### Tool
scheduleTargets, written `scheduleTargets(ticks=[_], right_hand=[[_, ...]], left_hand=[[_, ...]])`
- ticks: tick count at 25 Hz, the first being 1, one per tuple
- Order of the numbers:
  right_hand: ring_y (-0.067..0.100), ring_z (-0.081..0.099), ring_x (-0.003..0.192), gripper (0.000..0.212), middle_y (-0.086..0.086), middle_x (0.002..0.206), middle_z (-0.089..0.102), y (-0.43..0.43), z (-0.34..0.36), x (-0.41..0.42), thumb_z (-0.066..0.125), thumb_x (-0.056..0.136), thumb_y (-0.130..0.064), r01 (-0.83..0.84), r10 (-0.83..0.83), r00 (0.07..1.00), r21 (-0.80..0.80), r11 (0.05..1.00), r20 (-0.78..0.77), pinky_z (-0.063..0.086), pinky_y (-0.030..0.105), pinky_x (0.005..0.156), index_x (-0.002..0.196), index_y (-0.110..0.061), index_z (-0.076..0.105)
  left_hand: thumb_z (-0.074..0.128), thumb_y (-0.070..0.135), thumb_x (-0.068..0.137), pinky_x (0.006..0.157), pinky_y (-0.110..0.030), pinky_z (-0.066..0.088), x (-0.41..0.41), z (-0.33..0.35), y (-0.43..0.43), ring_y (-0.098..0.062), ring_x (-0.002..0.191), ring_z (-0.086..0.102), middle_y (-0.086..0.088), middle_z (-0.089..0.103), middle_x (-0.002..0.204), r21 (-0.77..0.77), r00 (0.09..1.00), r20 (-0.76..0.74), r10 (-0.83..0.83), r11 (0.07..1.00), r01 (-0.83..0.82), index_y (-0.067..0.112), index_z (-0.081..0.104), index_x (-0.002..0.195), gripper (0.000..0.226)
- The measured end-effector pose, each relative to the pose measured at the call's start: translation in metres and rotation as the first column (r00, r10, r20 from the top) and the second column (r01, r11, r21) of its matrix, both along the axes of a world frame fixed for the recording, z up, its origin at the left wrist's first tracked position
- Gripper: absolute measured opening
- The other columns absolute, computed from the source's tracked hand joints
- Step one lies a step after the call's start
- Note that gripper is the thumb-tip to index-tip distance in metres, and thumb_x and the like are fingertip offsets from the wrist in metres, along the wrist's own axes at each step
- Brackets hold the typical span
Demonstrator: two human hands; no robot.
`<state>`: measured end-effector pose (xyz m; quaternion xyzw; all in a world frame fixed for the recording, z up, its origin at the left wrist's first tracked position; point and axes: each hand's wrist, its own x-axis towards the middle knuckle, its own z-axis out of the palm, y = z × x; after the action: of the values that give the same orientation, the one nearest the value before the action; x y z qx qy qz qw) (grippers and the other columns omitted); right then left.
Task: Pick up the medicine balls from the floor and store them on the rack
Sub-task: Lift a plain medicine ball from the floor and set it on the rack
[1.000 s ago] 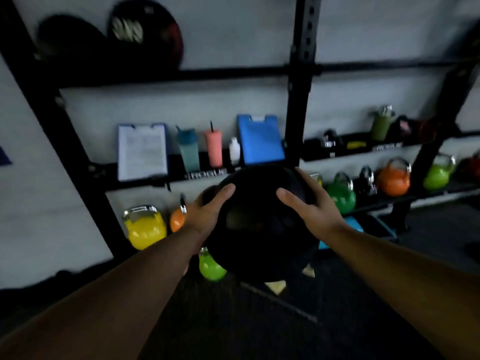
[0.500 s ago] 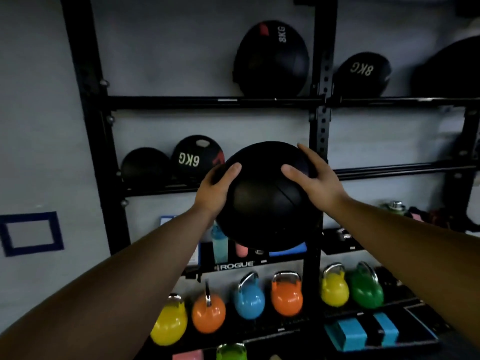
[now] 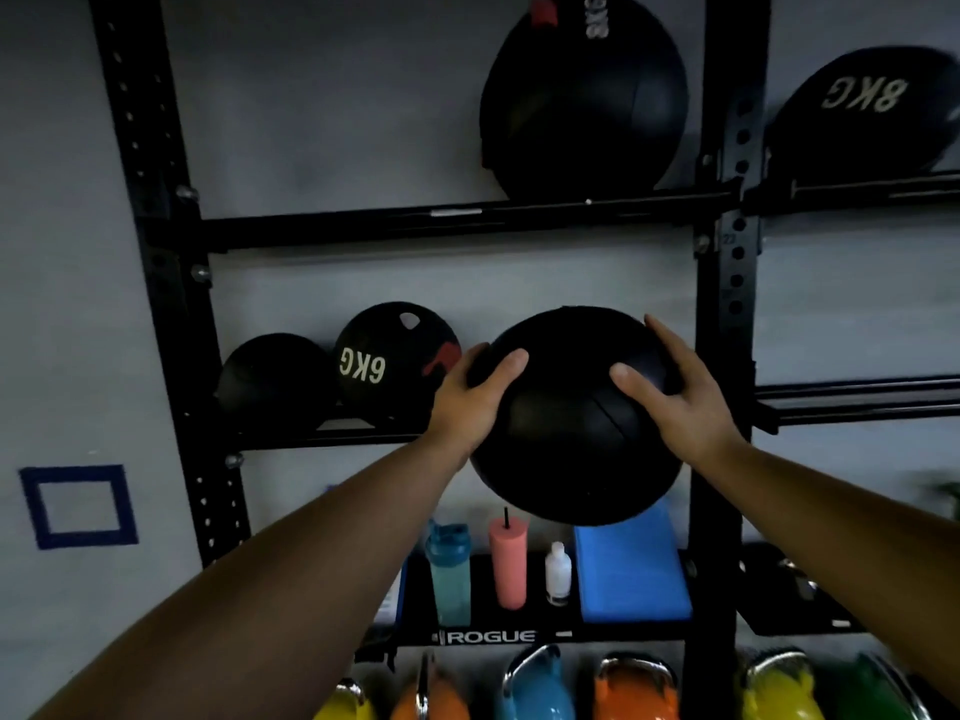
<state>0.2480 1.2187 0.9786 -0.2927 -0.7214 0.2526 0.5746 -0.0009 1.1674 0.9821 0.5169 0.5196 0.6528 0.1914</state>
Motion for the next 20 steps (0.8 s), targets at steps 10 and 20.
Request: scheduleTargets(ticks=[10,20], right_hand=[[0.01,0.044,0.132,0.112,-0.009,0.151,0.042,0.205,0.034,-0.053,0.062,0.059,-0.096,0.046,-0.045,0.999,0.02,0.999,-0.021,0.035,0.019,0.101,0.156,-0.047,0.036],[0.03,0.051,0.136,0.083,-0.001,0.15,0.053,0.34,0.059,-0.163,0.041,0.075,-0.09,0.314,-0.329,0.909,0.1,0.944,0.255,0.044,0.051,0.111,0.146,-0.048,0.05]], left_hand=[[0.073,0.084,0.061,0.102,-0.039,0.058,-0.053,0.05,0.196,-0.023,0.119,0.072,0.003,0.077,0.124,-0.003,0.995,-0.095,-0.006,1.0,0.005,0.035,0.072,0.132,0.087],[0.058,0.091,0.061,0.115,-0.037,0.046,-0.099,0.054,0.339,-0.017,0.137,0.059,0.004,0.061,0.151,0.018,0.912,-0.404,0.073,0.997,-0.072,0.039,0.057,0.15,0.103]])
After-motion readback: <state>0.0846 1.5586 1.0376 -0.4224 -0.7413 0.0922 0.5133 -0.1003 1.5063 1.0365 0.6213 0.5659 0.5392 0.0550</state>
